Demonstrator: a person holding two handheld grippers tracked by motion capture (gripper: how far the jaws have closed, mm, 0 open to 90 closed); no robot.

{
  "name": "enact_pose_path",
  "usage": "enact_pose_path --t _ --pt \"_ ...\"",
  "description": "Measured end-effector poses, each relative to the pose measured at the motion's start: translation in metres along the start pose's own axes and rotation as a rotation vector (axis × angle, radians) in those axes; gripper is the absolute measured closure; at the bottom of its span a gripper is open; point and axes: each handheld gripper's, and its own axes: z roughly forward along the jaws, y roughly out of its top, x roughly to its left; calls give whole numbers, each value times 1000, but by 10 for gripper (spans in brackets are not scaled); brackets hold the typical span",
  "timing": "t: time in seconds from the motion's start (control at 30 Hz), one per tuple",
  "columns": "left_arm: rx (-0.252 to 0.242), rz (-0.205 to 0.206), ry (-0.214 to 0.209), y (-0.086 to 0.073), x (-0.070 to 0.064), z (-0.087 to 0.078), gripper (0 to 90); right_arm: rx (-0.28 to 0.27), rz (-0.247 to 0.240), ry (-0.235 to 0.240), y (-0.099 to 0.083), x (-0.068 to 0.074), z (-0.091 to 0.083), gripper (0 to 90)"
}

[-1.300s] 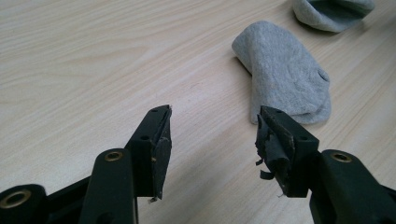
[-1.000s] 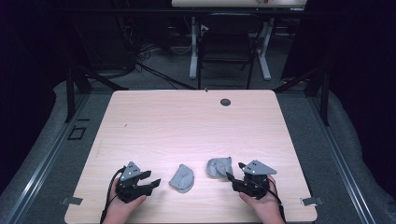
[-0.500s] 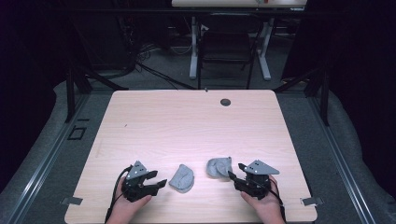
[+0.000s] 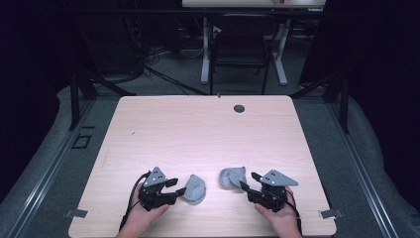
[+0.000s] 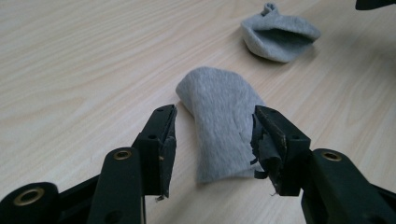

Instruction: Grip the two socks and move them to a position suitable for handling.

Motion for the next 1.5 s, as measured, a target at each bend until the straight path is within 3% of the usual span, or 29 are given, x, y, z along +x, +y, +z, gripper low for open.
enact_pose_path --t 0.23,0.43,0.63,0.8,1.13,1.5 --pt "2 0 33 6 -2 12 495 -6 18 -7 0 -2 -1 443" --pt "18 51 27 6 -8 16 627 -1 22 -12 -1 -3 -1 443" --pt "40 54 21 5 -12 23 727 -10 34 -14 0 -3 -3 488" --pt "85 78 24 -2 -16 34 745 9 36 -14 -1 -4 -2 510" --pt "104 89 26 -6 -24 36 736 19 21 -13 -1 -2 -1 518" --pt "115 39 6 -12 -36 34 713 33 26 7 -3 -1 0 555"
